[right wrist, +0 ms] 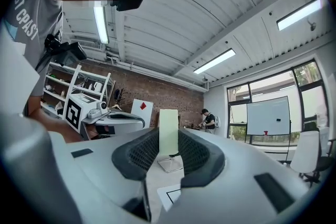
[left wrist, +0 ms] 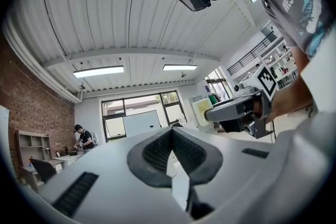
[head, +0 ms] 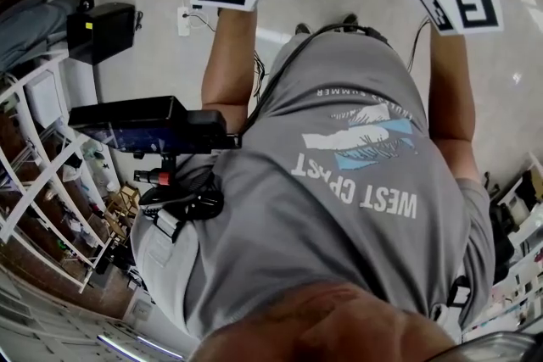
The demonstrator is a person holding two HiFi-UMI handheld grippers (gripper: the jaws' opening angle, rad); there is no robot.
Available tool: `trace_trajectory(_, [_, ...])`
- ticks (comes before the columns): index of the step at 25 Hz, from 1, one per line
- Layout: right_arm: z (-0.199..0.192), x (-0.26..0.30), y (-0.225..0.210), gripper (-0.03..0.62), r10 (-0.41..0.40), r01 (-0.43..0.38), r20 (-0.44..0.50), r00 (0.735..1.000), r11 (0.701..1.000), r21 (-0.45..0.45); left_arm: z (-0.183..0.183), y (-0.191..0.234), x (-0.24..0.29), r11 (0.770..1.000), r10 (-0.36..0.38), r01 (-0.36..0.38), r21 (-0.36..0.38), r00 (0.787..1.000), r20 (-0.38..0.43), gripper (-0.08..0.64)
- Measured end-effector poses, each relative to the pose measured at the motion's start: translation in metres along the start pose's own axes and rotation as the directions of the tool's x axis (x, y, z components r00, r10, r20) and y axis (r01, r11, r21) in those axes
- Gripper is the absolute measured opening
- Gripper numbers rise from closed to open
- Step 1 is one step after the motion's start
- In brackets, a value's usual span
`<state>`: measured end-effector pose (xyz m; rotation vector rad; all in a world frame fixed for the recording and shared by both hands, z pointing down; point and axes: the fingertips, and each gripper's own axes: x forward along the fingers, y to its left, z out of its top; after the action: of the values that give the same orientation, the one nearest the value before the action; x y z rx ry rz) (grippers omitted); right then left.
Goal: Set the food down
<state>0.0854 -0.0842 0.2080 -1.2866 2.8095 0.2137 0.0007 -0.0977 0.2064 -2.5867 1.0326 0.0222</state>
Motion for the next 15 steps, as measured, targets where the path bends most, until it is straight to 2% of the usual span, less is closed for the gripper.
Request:
trace_trajectory(4, [0.022, 0.018, -0.021, 0.107, 0.041, -0.041, -0.013, 0.999, 0.999, -0.003, 0.016, 0.019, 0.02, 0.999, 0.035, -0.036, -0.013, 0.999, -0.009, 0.006])
trace_trajectory(10, [-0.035, -0.009, -0.029, 0.107, 0.062, -0.062, 0.001, 0.998, 0.998, 0.015, -0.029, -0.023, 0.023, 0.999, 0.047, -0.046, 0.015, 0.998, -0.038, 0.006])
trace_trajectory(15, [-0.019, 0.025, -0.034, 0.107, 0.059, -0.058, -0.027, 0.998, 0.998, 0.03, -0.021, 0.016, 0.029, 0.999, 0.042, -0.042, -0.004, 0.998, -0.055, 0.006])
